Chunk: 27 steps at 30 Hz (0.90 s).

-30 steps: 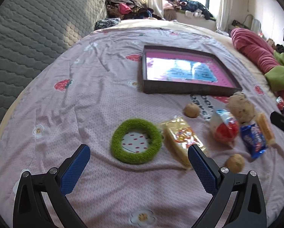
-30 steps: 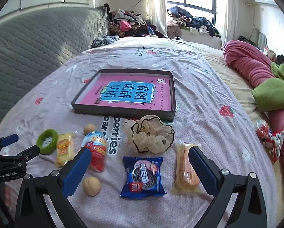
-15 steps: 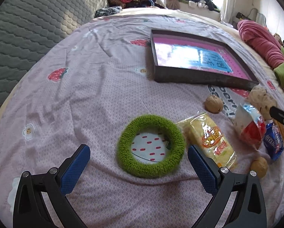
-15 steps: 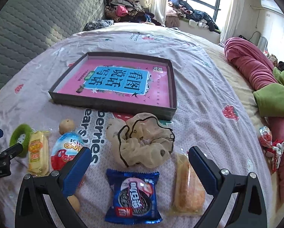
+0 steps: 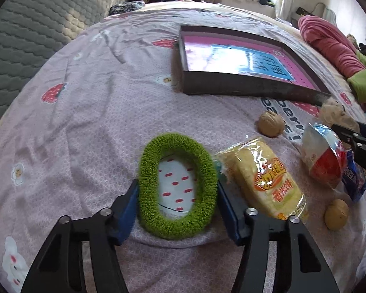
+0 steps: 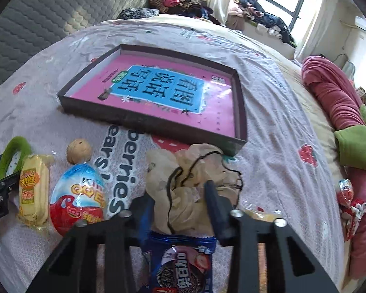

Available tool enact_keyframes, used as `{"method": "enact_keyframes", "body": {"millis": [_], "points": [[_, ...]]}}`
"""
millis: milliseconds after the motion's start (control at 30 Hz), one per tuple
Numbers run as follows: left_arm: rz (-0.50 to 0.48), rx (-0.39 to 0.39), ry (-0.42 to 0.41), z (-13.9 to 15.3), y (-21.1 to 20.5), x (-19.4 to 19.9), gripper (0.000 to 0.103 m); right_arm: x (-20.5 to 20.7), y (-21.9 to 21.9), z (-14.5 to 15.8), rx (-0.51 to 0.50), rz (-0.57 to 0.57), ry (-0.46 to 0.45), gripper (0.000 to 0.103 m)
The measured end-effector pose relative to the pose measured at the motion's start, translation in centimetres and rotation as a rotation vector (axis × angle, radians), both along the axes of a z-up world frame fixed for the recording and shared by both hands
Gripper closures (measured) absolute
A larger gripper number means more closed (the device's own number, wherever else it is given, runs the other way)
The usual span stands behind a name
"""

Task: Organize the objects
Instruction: 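Grasp the green ring with the left tool while the right tool grasps the beige scrunchie, then carry the green ring and beige scrunchie over the tray with both tools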

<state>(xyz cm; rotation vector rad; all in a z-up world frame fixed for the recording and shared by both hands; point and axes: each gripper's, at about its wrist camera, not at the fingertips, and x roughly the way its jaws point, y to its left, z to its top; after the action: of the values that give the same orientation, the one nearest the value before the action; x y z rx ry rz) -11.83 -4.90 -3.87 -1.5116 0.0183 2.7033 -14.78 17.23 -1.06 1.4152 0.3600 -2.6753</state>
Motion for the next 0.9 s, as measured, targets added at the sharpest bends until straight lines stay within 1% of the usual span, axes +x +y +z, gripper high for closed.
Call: {"method": "enact_keyframes", "body": {"millis": [67,133,167,200,233,333,533,600,900], "points": [[-0.004,0.030,-0.004,0.1,-0.2,0.0,0.050,-0.1,-0.1,-0.3,-0.015,0.011,-0.021,0.075],[-0.001,0.070,-0.004,0.3,-0.6,0.0,0.067,-0.2,-0.3,-0.5,-0.012,0.021,-0.027,0.081],[0.002,0.096,-0.003,0.4,-0.9,0.0,0.071,-0.3,-0.4,-0.4,-0.013,0.025,-0.026,0.082],[0.007,0.103,-0.001,0.5,-1.0,0.1,0.076,-0.2,-0.4,-0.4,-0.022,0.030,-0.024,0.086],[0.013,0.101,-0.003,0.6,-1.1,0.1,0.078,-0.2,-0.4,-0.3,-0.031,0.034,-0.021,0.088],[0.014,0.109,-0.012,0.5,-1.1,0.2,0.080,0.2,-0.5,0.1,-0.046,0.037,-0.010,0.089],[0.019,0.077,0.013,1.3,-1.0,0.8,0.080,1.4,-0.2,1.4,-0.087,0.033,0.016,0.089],[0.020,0.093,0.018,1.5,-1.1,1.0,0.080,1.8,0.1,1.8,-0.105,0.025,0.023,0.089],[0.001,0.083,0.079,3.4,-0.2,2.2,0.080,4.2,0.7,3.7,-0.167,0.005,0.069,0.089]]}}
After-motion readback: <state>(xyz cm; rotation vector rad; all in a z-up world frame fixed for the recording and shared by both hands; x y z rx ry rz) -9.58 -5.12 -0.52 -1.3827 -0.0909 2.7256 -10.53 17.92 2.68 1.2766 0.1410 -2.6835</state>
